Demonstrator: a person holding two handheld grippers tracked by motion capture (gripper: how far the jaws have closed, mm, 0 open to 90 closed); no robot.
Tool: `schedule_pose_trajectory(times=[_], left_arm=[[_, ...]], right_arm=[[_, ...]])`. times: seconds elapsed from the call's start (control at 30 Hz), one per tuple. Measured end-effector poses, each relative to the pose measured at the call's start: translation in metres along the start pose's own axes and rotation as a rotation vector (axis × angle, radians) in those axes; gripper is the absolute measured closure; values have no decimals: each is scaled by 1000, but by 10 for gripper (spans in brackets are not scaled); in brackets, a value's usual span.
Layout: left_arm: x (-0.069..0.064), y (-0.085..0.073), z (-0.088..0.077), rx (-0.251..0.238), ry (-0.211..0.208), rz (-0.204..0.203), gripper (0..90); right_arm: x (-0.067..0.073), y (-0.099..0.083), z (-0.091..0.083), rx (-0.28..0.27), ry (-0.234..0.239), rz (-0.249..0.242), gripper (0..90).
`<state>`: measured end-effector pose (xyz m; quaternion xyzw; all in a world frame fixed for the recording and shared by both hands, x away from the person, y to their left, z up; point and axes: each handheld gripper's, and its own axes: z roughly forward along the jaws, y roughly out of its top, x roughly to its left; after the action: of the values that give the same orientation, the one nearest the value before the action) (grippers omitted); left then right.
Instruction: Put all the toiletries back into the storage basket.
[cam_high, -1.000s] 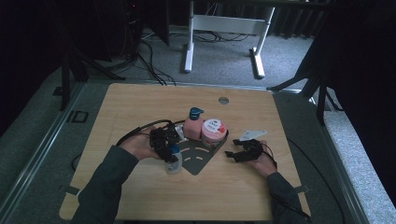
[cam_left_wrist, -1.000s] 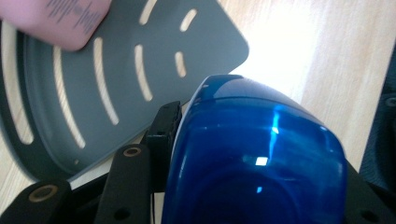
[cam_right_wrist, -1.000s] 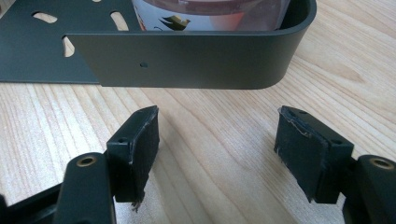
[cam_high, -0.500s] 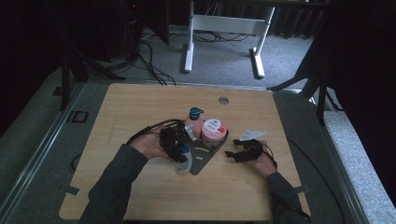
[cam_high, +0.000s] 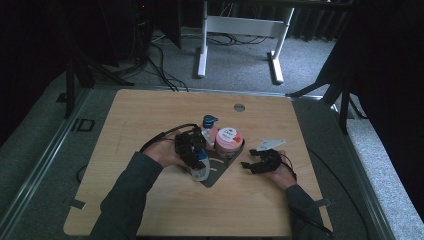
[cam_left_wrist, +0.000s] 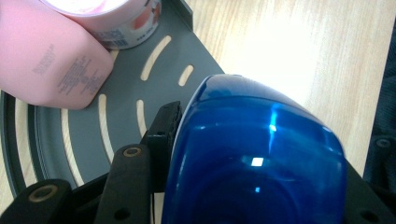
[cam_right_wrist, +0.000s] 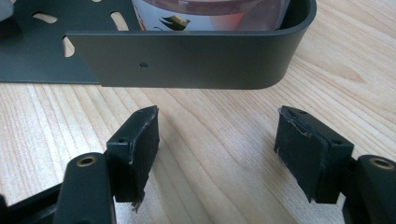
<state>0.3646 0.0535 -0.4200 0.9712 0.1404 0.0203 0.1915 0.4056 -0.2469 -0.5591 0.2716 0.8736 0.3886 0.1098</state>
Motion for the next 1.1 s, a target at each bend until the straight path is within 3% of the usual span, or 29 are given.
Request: schedule_pose_trajectory(times=[0.8,1.1], left_arm=[[25,0,2,9,80,-139,549],[34,-3,-3,-17,110,-182,549]], right_arm=[[0,0,0,0,3,1,303],[0,0,0,0,2,0,303]])
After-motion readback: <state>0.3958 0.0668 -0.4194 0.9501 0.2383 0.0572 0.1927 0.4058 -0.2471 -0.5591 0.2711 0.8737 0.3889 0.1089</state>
